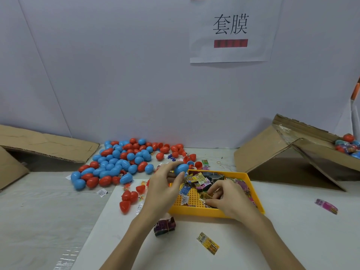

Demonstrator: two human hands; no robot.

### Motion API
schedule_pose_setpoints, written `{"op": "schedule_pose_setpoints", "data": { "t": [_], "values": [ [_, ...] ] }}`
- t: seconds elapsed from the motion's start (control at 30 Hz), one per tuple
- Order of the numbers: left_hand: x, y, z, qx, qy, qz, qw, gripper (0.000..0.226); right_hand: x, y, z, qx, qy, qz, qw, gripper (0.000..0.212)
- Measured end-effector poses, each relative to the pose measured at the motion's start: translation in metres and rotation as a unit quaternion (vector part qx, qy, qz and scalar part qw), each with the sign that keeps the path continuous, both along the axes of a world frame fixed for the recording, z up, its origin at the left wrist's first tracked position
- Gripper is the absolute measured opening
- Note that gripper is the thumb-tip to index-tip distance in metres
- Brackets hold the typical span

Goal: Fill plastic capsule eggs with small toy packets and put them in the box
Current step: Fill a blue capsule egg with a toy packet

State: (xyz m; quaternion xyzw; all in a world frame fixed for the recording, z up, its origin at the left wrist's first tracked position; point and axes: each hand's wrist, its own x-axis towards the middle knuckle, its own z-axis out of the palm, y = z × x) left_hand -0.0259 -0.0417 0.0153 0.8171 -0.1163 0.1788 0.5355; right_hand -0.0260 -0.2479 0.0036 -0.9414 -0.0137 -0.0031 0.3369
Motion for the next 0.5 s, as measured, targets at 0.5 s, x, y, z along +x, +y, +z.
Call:
{"op": "schedule_pose_setpoints", "data": {
  "t": [0.5],
  "values": [
    [0.0001,-0.0017,-0.0001,0.015,0.011,-0.028,0.999,0.031,-0.0071,-0.0030,-0.0041,0.067,-0.115,-0.021,0.991,0.008]
  ]
}}
